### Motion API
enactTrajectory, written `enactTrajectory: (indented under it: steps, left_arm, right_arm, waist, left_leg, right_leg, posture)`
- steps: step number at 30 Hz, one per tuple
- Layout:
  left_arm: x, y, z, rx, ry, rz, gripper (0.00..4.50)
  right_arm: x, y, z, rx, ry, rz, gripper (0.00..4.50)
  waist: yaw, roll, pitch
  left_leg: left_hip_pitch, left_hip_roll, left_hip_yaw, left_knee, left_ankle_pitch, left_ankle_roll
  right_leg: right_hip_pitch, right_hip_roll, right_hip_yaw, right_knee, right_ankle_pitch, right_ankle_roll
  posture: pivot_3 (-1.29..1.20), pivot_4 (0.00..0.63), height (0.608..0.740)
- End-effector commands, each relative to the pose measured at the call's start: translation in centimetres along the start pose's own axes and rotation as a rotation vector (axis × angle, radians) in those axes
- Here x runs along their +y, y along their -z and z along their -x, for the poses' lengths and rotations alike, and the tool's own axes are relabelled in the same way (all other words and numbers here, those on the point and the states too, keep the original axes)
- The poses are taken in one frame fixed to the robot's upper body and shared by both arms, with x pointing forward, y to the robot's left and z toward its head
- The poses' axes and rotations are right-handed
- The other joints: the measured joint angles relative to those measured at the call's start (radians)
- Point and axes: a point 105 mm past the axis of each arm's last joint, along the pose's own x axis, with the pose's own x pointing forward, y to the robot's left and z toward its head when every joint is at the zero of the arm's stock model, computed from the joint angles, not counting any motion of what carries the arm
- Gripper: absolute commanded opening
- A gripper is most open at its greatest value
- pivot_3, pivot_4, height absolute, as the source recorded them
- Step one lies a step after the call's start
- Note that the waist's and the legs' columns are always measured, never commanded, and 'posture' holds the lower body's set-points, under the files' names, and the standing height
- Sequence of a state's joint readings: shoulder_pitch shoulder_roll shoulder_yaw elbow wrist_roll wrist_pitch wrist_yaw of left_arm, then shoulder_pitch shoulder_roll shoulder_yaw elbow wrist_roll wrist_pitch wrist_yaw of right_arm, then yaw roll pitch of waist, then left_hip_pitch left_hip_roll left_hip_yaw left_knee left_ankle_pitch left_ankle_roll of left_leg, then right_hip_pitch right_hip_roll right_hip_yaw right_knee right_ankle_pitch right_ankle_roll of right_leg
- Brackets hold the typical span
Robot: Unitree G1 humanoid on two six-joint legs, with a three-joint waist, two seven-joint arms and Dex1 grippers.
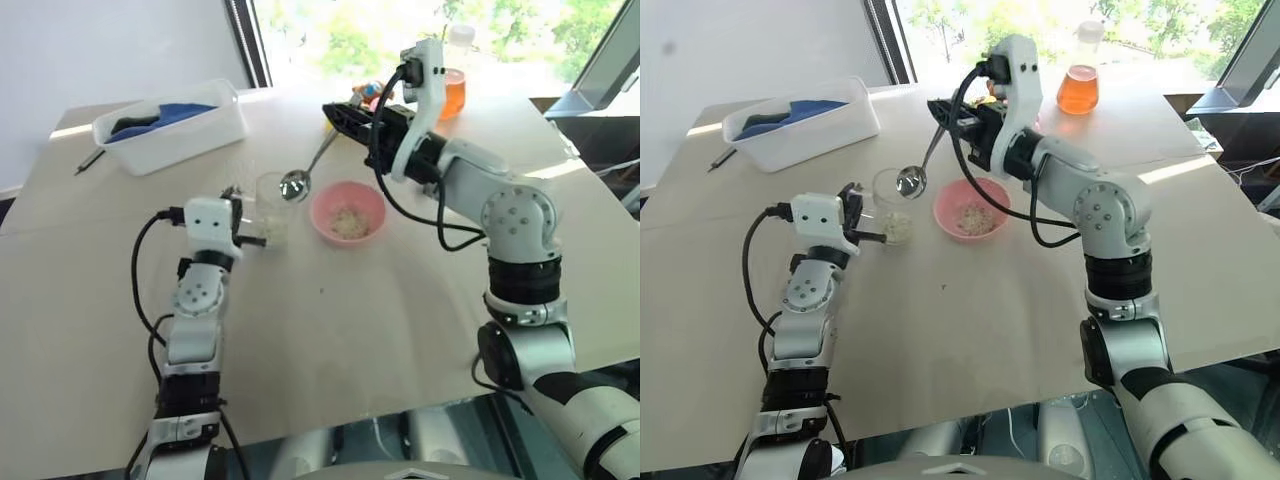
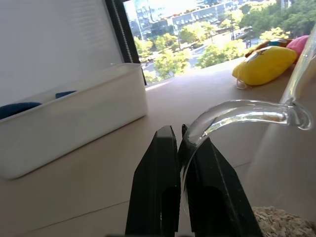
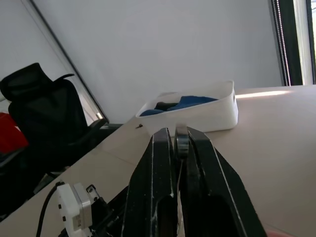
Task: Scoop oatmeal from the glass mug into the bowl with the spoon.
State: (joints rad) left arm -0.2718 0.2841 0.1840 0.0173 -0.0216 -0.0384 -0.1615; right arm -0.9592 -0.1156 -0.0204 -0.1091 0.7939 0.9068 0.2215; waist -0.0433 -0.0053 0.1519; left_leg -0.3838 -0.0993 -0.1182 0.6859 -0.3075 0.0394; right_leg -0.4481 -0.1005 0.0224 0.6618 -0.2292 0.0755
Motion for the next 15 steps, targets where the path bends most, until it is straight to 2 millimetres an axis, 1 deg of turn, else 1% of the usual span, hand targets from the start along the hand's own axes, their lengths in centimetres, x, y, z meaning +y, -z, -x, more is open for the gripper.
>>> enactTrajectory:
  steps: [1,5,8,12,15]
  left_arm:
    - [-0.4,-1.5,-0.4,-0.062,0.069,0.031,0.07]
    - [-1.1,-1.0,-0.4,-0.029,0.148,0.096,0.07]
    - [-1.2,-0.7,-0.3,-0.012,0.196,0.105,0.07]
    - [-0.8,-0.6,-0.6,-0.005,0.220,0.101,0.07]
    - [-0.9,-0.8,-0.8,-0.010,0.248,0.108,0.07]
  right_arm:
    - [1.2,1.0,-0.6,0.032,-0.046,0.124,0.00]
    - [1.2,2.8,-1.4,0.091,-0.051,0.192,0.00]
    - [1.1,4.1,-1.7,0.147,-0.067,0.231,0.00]
    - [1.5,5.6,-2.0,0.217,-0.111,0.242,0.00]
    - [2.4,6.8,-2.3,0.249,-0.150,0.241,0.00]
  waist:
    - [-0.002,0.000,0.000]
    - [-0.002,0.000,0.000]
    - [-0.001,0.000,0.000]
    - [-0.001,0.000,0.000]
    - [-0.002,0.000,0.000]
  left_leg:
    - [0.000,0.000,0.000,0.000,0.000,0.000]
    - [0.000,0.000,0.000,0.000,0.000,0.000]
    - [0.000,0.000,0.000,0.001,0.000,0.000]
    - [0.000,0.000,-0.001,0.001,0.000,0.000]
    - [0.000,0.000,-0.001,0.001,0.000,0.000]
  right_leg:
    - [0.000,0.000,0.000,0.000,0.000,0.000]
    - [0.000,0.000,0.000,0.000,0.000,0.000]
    - [0.000,0.000,0.000,0.000,0.000,0.000]
    - [0.000,0.000,-0.001,0.000,0.000,0.000]
    - [0.000,0.000,-0.001,0.000,0.000,0.000]
  posture:
    - [0.00,0.150,0.740]
    - [0.00,0.150,0.740]
    - [0.00,0.150,0.740]
    - [0.00,0.150,0.740]
    - [0.00,0.150,0.740]
